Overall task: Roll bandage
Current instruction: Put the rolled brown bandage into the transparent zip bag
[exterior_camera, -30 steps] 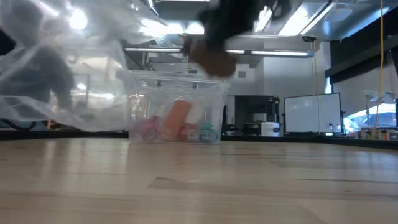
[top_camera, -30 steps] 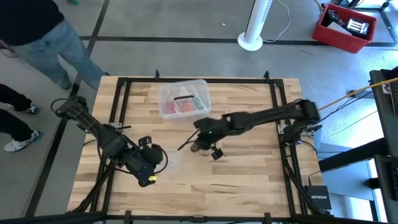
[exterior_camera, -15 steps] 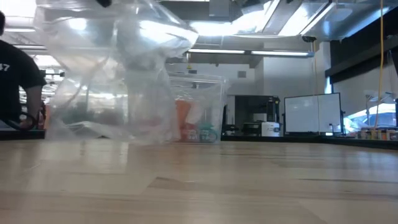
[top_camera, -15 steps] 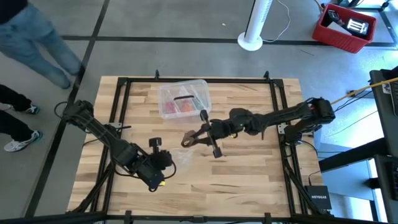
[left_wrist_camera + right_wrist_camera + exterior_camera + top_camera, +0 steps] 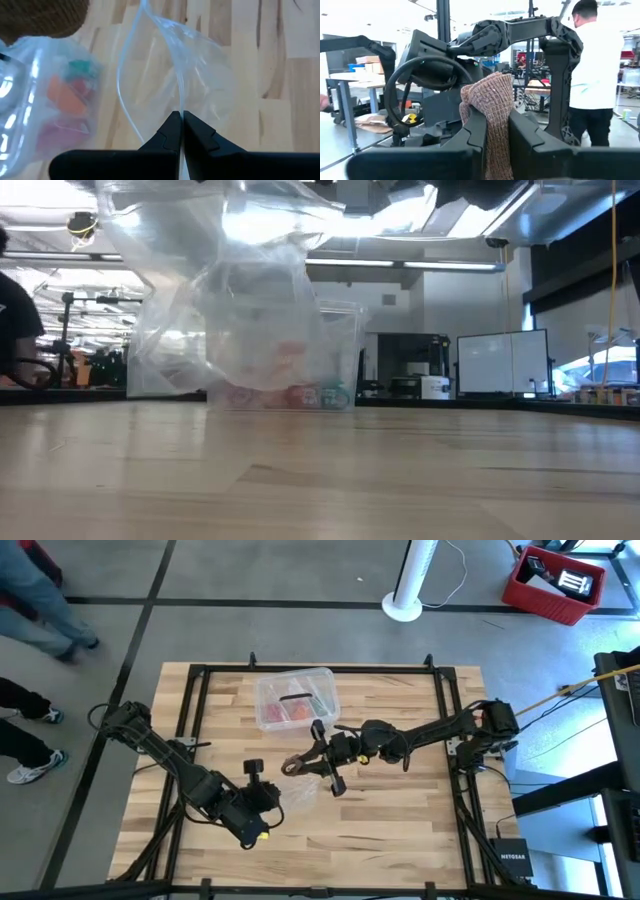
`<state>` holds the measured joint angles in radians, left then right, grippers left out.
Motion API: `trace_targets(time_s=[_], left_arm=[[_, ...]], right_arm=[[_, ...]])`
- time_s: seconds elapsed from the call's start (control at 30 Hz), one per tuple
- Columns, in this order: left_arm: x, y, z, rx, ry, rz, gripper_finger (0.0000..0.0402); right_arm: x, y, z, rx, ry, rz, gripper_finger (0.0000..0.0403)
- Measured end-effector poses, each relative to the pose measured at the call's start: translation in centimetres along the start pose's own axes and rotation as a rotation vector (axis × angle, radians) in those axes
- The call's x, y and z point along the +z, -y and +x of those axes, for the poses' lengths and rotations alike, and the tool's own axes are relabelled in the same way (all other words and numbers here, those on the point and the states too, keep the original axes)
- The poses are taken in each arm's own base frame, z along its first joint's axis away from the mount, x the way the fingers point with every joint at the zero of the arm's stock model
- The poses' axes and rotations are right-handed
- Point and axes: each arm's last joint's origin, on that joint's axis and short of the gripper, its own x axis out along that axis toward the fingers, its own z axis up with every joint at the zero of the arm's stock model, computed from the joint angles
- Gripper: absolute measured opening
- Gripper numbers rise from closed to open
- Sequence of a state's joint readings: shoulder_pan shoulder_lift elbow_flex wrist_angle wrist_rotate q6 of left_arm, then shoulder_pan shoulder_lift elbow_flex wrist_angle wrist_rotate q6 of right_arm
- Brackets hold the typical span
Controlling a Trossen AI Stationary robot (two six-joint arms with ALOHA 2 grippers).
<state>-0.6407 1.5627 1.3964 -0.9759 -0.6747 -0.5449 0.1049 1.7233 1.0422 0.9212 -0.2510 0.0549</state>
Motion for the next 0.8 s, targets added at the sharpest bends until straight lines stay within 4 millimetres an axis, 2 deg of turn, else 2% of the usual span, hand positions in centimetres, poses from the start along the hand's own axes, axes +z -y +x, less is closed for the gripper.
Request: trace_targets(time_s=[0.17, 0.53, 0.8], left_arm=[[0.1, -0.1, 0.0, 0.048, 0.031, 0.019, 0.0001], [0.7, 0.0, 0.0, 0.08, 0.095, 0.132, 0.0001], [1.1, 0.7, -0.4, 0.082, 0.164, 0.226, 0.0001]], right_arm=[[-0.8, -0.3, 0.2, 0.047, -0.031, 0.012, 0.0049], [-2.8, -0.5, 1.3, 0.265, -0.077, 0.051, 0.0049], [-3.7, -0.2, 1.3, 0.287, -0.178, 0.093, 0.0049]])
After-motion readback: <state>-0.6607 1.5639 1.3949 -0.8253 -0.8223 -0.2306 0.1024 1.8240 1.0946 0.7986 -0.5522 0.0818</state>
